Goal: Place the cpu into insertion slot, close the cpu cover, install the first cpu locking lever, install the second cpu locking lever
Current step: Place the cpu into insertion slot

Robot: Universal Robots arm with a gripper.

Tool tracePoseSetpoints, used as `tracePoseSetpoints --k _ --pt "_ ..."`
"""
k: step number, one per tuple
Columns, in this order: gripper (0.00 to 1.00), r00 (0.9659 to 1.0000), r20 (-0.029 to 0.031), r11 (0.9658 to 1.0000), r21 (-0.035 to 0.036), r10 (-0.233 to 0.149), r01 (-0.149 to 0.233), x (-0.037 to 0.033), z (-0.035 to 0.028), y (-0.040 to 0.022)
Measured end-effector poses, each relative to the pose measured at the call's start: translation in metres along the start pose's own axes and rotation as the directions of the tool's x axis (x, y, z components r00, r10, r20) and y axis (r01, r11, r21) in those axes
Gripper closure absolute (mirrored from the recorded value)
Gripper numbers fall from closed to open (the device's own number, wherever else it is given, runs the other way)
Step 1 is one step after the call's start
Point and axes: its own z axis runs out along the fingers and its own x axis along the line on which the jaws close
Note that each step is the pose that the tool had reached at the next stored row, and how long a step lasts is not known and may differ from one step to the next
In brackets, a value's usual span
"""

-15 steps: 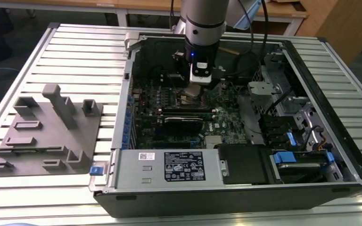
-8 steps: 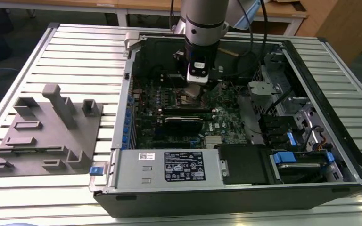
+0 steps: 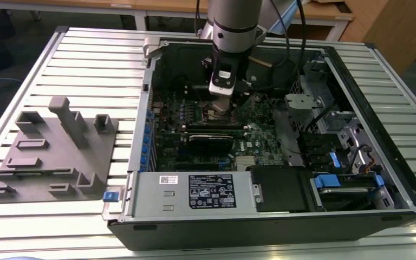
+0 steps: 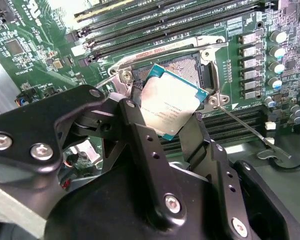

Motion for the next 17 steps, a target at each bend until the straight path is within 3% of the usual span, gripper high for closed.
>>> tracePoseSetpoints --k 4,9,13,17 --pt "0.46 1.0 0.0006 1.0 0.0 0.006 -0.006 0.0 0.0 0.0" --pt "0.46 0.9958 0.0083 0.9958 -0.001 0.092 -0.092 0.0 0.0006 0.0" --pt "0.46 0.9863 0.0147 0.9864 -0.0024 0.164 -0.164 0.0 0.0011 -0.0001" --pt "0.46 0.9719 0.0208 0.9721 -0.0042 0.235 -0.235 0.0 0.0016 -0.0001"
